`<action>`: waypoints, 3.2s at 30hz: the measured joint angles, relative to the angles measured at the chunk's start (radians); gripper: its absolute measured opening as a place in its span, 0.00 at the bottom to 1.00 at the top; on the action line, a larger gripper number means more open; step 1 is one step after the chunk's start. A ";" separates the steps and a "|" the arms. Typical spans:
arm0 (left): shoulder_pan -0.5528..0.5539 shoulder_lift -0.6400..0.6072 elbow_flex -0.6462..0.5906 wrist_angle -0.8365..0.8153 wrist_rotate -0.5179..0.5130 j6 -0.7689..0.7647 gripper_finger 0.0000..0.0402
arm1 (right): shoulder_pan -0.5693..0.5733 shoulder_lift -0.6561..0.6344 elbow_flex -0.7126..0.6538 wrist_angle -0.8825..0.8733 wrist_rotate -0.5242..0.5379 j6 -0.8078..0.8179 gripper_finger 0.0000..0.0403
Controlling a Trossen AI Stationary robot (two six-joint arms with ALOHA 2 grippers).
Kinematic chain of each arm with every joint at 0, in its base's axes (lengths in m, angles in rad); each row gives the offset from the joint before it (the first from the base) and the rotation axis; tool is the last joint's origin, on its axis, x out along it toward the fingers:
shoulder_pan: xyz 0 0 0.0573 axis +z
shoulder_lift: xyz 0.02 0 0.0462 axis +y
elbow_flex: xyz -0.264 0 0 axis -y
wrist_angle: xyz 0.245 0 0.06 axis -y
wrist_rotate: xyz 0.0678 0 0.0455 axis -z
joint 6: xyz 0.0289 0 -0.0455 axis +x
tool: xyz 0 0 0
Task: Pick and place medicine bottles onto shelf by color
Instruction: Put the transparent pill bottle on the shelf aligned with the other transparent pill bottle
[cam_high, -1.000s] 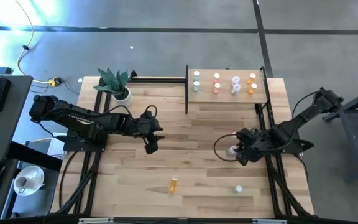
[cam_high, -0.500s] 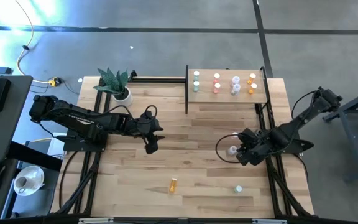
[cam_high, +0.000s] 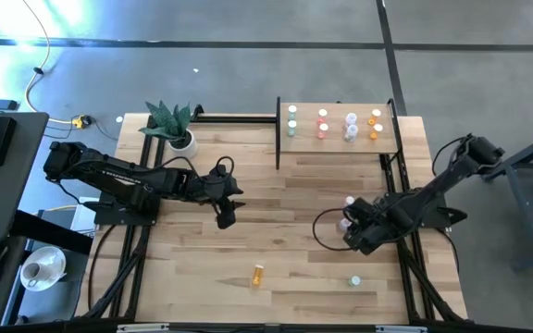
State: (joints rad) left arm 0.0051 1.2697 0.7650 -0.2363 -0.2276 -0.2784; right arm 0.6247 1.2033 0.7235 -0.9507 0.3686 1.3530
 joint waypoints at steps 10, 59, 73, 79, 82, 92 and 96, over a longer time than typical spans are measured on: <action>0.000 0.000 0.000 0.000 0.000 -0.007 0.43 | -0.003 0.067 0.000 0.047 0.048 0.028 0.57; 0.000 0.000 0.000 0.001 0.000 -0.007 0.43 | -0.061 0.182 0.503 -0.526 0.590 -0.198 0.31; 0.000 0.000 0.000 -0.002 0.000 -0.007 0.43 | -0.402 0.075 0.471 -0.621 0.604 -0.257 0.31; 0.000 0.000 0.000 -0.001 0.000 -0.007 0.43 | -0.554 -0.011 0.471 -0.568 0.466 -0.369 0.31; 0.000 0.000 0.000 0.000 0.000 -0.008 0.43 | -0.644 -0.052 0.471 -0.508 0.374 -0.451 0.31; 0.000 0.000 0.000 -0.001 0.000 -0.007 0.43 | -0.907 -0.079 0.470 -0.233 0.062 -0.753 0.31; 0.000 0.000 0.000 -0.003 0.000 -0.007 0.43 | -0.977 -0.072 0.470 -0.234 0.005 -0.787 0.31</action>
State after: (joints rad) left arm 0.0051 1.2697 0.7650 -0.2397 -0.2276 -0.2855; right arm -0.3526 1.1310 1.1936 -1.1845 0.3732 0.5665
